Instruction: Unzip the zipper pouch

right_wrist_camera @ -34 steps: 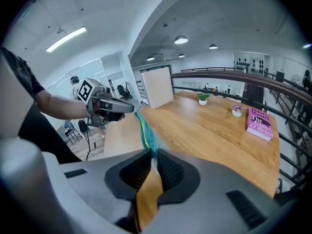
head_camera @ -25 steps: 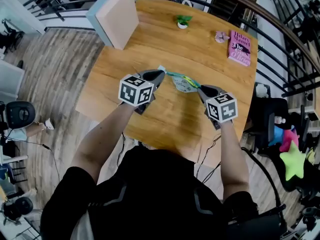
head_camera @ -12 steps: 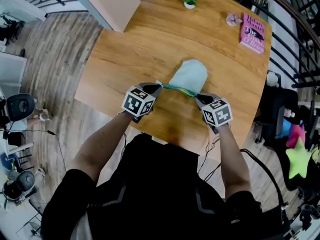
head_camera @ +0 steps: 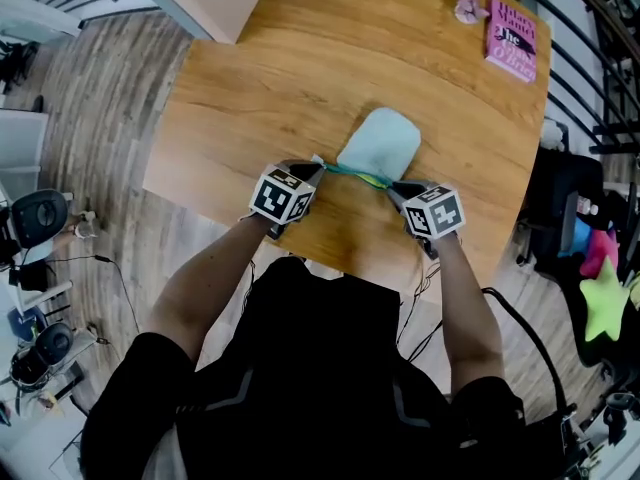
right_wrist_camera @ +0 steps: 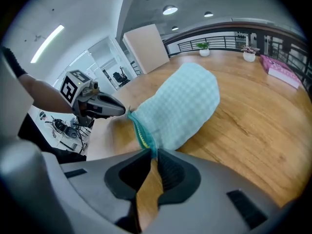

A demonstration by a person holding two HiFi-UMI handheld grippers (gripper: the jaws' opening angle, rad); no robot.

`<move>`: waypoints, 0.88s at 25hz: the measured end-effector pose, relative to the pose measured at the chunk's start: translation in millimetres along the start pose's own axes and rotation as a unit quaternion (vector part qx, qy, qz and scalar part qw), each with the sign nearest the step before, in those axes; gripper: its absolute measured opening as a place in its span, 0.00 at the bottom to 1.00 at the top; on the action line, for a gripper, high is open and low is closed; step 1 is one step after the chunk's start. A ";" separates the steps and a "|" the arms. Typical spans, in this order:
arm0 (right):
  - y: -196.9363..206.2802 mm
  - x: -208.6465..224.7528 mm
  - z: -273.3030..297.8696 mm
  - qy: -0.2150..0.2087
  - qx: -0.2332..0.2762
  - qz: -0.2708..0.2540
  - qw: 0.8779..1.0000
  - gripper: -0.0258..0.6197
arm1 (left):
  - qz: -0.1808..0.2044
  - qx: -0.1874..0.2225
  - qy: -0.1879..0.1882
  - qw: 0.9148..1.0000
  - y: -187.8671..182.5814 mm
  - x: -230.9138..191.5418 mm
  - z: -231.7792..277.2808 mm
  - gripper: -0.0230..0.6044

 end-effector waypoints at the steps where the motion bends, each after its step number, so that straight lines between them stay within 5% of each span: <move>1: 0.2 -0.2 0.6 0.001 0.001 0.001 1.000 0.12 | 0.000 -0.001 -0.001 1.000 0.6 0.2 1.3 0.09; 9: 4.0 -1.7 2.3 0.020 0.011 0.015 1.000 0.13 | 0.006 0.008 -0.011 1.000 3.3 1.0 7.8 0.09; 13: 2.7 -5.8 3.2 0.043 0.007 -0.019 0.999 0.14 | 0.013 0.016 -0.020 1.000 3.4 0.5 5.7 0.09; 17: 0.3 -13.6 -1.3 0.058 0.004 -0.027 0.998 0.17 | -0.031 0.051 -0.015 0.998 -7.1 -0.2 -11.3 0.09; 22: -3.8 -32.2 -14.5 0.070 0.017 -0.035 0.997 0.22 | -0.021 0.088 -0.010 0.996 -20.0 -3.6 -39.7 0.09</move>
Point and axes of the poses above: the fingertips, and each gripper's own axes: z forward along the fingers, x to its right, y out of its underside, the point moved 7 cm from there along -z, backward along the fingers, and after that the axes turned 8 degrees about -y, right-handed, at the moved point
